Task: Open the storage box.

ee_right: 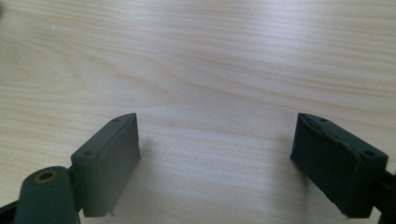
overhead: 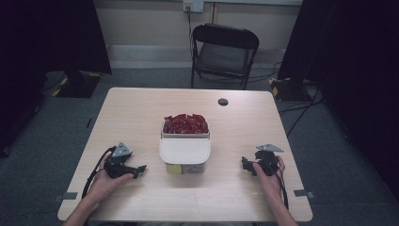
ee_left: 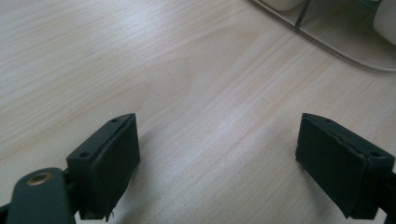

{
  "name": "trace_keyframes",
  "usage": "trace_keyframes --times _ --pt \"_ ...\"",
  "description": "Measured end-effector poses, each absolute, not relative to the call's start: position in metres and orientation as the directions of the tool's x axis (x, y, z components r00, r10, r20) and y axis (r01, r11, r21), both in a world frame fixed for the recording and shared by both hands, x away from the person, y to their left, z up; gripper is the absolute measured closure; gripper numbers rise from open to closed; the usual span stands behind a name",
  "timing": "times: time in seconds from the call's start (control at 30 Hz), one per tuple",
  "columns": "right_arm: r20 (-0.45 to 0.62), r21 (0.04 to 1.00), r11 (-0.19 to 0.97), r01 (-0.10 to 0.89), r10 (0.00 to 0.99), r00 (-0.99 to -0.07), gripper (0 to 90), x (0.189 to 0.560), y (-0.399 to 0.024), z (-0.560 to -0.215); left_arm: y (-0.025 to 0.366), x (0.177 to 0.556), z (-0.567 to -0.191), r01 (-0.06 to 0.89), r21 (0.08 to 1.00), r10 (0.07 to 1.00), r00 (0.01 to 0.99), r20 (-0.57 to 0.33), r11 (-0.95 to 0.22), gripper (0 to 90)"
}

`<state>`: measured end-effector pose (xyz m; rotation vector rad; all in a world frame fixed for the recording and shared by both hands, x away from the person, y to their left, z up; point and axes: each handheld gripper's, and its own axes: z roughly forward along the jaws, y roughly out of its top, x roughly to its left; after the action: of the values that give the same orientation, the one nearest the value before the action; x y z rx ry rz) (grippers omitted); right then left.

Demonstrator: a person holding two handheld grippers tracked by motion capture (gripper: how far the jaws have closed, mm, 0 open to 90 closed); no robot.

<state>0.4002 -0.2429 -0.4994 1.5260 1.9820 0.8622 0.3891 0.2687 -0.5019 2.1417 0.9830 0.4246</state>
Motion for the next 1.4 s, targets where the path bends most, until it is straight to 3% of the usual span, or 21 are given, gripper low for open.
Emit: trace_keyframes --times 0.47,0.73,1.4 --pt "0.010 0.764 0.184 0.618 0.955 -0.297 14.6 0.391 -0.235 -0.484 0.269 0.389 -0.502 0.517 0.734 0.759 0.651 -0.003 -0.440 13.2" --pt "0.060 0.785 0.175 0.594 0.933 -0.355 14.6 0.387 -0.226 -0.474 0.268 0.389 -0.502 0.517 0.735 0.760 0.650 -0.004 -0.439 13.2" --pt "0.043 0.823 0.254 0.508 0.864 -0.502 14.7 0.366 -0.193 -0.448 0.268 0.389 -0.502 0.517 0.735 0.759 0.651 -0.003 -0.440 13.2"
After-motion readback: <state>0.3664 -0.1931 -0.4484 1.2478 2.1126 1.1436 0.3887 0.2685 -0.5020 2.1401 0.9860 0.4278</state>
